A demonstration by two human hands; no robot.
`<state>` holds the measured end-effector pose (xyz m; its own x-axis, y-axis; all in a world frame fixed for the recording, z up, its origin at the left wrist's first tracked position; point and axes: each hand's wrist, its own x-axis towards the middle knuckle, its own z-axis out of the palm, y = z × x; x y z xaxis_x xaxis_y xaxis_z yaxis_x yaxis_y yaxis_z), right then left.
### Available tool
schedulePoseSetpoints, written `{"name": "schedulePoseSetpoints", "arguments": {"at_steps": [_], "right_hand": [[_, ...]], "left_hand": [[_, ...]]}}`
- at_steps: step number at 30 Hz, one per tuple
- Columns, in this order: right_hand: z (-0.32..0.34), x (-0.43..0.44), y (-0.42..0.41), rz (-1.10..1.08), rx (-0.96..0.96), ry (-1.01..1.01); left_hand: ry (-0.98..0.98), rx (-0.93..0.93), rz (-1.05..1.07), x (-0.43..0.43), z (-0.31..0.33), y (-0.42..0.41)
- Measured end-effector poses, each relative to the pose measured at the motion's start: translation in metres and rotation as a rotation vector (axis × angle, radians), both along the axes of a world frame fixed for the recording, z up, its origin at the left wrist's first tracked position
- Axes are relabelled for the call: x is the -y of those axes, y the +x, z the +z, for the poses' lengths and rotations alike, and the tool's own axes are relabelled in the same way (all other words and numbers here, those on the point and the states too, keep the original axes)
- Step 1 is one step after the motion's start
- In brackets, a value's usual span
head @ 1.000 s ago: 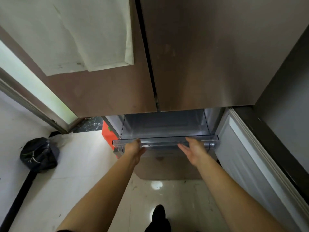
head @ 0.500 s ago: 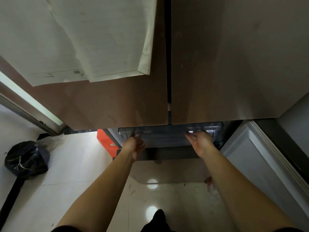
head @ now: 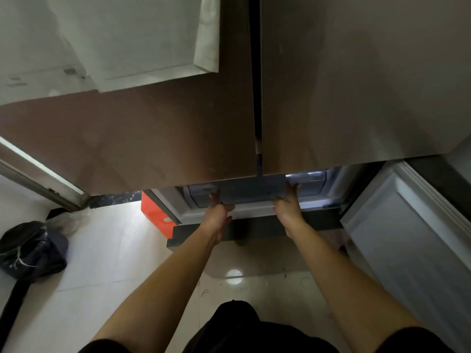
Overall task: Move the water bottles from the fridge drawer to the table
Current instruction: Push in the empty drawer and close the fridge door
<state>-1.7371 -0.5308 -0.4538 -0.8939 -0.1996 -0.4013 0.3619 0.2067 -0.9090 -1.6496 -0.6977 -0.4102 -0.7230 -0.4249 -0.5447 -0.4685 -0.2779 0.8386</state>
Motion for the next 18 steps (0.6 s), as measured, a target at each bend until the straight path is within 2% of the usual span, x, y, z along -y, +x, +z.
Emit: {"name": "schedulePoseSetpoints", "arguments": {"at_steps": [5, 9, 12, 15, 18], "right_hand": [[0.024, -0.019, 0.007, 0.006, -0.014, 0.086], [0.043, -0.047, 0.018, -0.077, -0.045, 0.144], [0.039, -0.074, 0.036, -0.142, -0.166, 0.297], [0.046, -0.103, 0.059, -0.155, -0.327, 0.482], [0.064, -0.129, 0.081, -0.171, -0.464, 0.542]], "left_hand": [[-0.054, 0.025, -0.036, 0.011, 0.003, 0.005], [-0.301, 0.080, -0.227, 0.025, 0.012, 0.007], [-0.459, 0.129, -0.368, 0.026, 0.019, 0.000], [-0.438, 0.130, -0.431, 0.010, 0.025, 0.000], [-0.423, 0.090, -0.477, -0.023, 0.029, 0.011]]}}
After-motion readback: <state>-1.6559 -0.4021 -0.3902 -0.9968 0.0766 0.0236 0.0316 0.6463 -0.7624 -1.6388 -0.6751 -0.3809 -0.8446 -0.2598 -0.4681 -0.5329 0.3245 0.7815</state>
